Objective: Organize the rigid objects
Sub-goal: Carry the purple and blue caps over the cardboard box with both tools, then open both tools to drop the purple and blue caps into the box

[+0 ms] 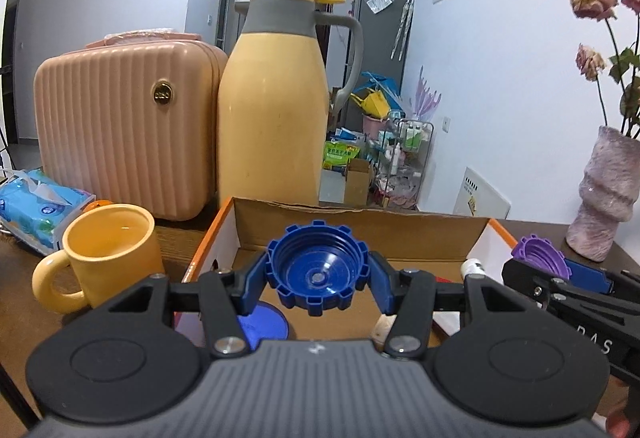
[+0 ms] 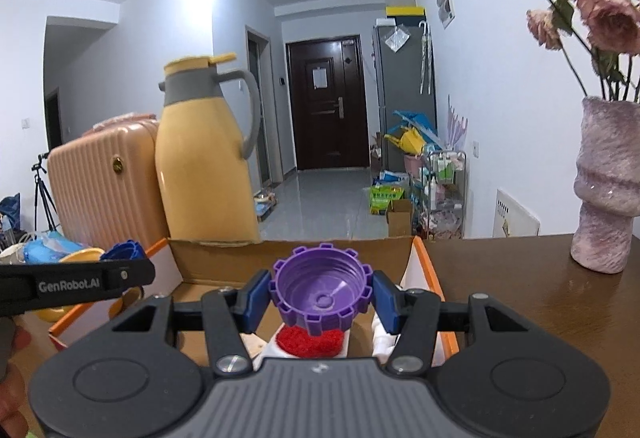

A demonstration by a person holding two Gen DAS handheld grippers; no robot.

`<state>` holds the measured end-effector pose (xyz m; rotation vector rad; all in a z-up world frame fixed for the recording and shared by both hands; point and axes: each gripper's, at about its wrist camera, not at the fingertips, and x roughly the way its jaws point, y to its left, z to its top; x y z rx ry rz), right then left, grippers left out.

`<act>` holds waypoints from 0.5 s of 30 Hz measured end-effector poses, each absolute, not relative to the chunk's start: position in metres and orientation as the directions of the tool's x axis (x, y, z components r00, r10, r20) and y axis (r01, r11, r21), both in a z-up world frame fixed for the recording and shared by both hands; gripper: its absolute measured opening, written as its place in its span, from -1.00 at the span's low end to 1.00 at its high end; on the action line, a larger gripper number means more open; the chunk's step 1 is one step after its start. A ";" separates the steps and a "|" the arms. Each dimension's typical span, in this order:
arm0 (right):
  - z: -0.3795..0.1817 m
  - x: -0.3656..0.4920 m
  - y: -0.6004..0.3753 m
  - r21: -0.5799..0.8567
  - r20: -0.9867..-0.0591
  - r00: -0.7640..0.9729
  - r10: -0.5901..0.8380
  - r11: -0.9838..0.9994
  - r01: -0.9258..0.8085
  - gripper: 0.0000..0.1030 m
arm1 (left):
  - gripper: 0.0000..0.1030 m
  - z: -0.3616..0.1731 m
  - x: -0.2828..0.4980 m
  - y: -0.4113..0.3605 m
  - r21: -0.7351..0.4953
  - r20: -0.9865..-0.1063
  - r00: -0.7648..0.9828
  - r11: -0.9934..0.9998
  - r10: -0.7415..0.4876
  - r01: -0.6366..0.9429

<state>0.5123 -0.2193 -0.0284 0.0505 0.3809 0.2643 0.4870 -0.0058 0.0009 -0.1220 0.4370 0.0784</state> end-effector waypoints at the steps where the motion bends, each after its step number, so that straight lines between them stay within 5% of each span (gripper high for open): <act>1: -0.030 0.516 -0.220 0.098 -0.370 0.890 0.266 0.964 -0.248 0.04 | 0.03 0.000 0.490 -0.006 -0.098 -0.429 0.902 0.990 0.050 -0.102; 10: -0.041 0.535 -0.223 0.119 -0.427 0.860 0.280 0.960 -0.254 0.11 | 0.13 -0.012 0.510 -0.003 -0.047 -0.461 0.885 0.993 0.073 -0.107; 12: -0.042 0.534 -0.224 0.122 -0.426 0.861 0.278 0.961 -0.250 0.34 | 0.89 -0.014 0.511 -0.004 -0.038 -0.471 0.879 0.994 0.076 -0.106; 14: -0.040 0.532 -0.225 0.117 -0.413 0.872 0.264 0.965 -0.236 0.74 | 1.00 -0.014 0.511 -0.003 -0.040 -0.478 0.875 0.994 0.073 -0.104; 15: -0.039 0.531 -0.226 0.116 -0.406 0.877 0.259 0.966 -0.232 0.79 | 1.00 -0.014 0.510 -0.003 -0.038 -0.475 0.876 0.993 0.081 -0.112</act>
